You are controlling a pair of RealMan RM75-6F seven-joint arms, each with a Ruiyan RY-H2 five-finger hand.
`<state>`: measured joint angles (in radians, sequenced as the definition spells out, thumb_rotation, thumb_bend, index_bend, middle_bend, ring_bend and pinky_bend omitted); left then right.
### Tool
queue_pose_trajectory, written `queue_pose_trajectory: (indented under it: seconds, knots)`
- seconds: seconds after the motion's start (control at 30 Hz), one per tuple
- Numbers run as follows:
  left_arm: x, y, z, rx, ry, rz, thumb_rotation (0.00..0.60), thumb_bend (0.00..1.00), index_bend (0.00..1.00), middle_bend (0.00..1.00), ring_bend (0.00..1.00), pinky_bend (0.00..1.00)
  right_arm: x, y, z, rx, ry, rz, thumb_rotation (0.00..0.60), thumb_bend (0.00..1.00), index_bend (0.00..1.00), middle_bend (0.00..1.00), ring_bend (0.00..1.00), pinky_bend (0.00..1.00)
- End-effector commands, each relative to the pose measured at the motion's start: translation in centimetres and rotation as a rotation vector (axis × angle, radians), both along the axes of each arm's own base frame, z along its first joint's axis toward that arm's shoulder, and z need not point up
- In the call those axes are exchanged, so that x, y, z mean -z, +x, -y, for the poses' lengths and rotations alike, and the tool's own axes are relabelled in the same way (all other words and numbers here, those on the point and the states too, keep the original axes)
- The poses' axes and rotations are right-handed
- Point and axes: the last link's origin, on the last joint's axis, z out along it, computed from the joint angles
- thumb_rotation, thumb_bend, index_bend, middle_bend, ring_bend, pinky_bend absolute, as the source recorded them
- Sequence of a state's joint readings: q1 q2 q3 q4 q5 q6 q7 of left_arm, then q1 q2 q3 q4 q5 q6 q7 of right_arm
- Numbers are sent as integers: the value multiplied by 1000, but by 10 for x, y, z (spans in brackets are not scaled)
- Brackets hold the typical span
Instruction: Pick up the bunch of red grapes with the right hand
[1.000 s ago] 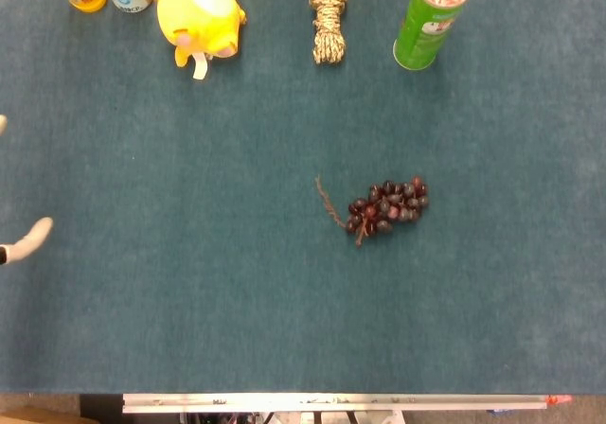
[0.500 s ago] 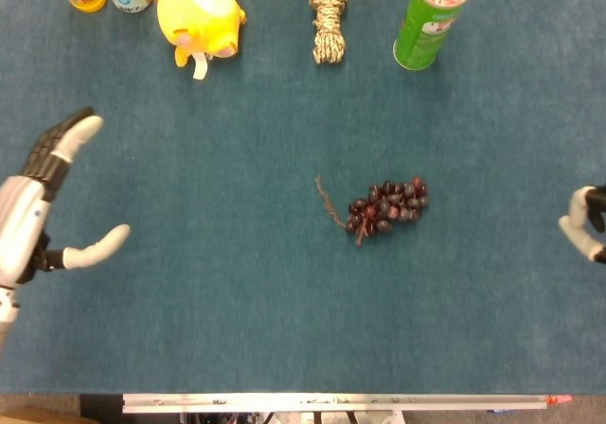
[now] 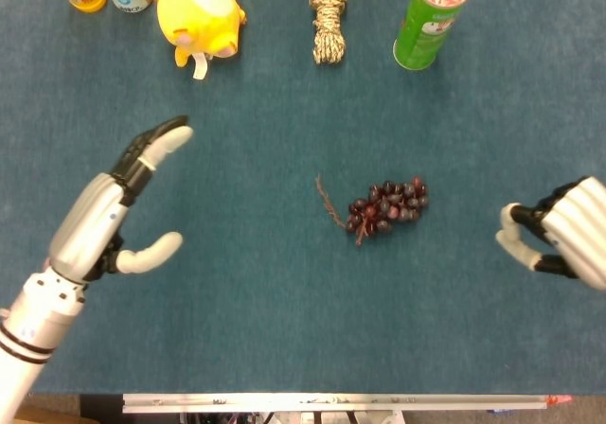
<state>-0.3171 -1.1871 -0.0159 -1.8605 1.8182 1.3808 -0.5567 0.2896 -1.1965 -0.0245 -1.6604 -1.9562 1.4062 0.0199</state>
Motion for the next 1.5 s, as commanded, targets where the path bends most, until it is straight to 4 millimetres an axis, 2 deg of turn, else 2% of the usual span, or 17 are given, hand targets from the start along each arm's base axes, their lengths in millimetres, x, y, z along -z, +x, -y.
queue_pose_trajectory:
  seconds: [0.03, 0.2, 0.3, 0.47, 0.93, 1.23, 1.5]
  knots:
    - [6, 8, -2, 29, -9, 18, 133, 210, 0, 0, 0, 2, 6, 9, 0, -23, 16, 4, 600, 671, 1000, 1000, 1000, 1000]
    - [18, 21, -5, 70, -18, 52, 160, 209, 0, 0, 0, 2, 16, 25, 2, -61, 42, 14, 600, 703, 1000, 1000, 1000, 1000]
    - [23, 27, -6, 87, -19, 77, 198, 209, 0, 0, 0, 2, 21, 32, 4, -73, 52, 18, 600, 712, 1000, 1000, 1000, 1000]
    - [34, 34, -8, 108, -28, 111, 218, 209, 0, 0, 0, 2, 29, 45, 8, -85, 63, 46, 600, 712, 1000, 1000, 1000, 1000]
    - [61, 60, -9, 178, -29, 230, 219, 209, 0, 0, 0, 2, 54, 80, 16, -118, 108, 62, 600, 711, 1000, 1000, 1000, 1000]
    - [80, 75, -6, 217, -44, 231, 219, 209, 0, 0, 0, 2, 64, 90, 18, -124, 129, 65, 600, 712, 1000, 1000, 1000, 1000]
    - [88, 81, -9, 233, -27, 218, 215, 209, 0, 0, 0, 2, 74, 99, 20, -127, 148, 81, 600, 712, 1000, 1000, 1000, 1000]
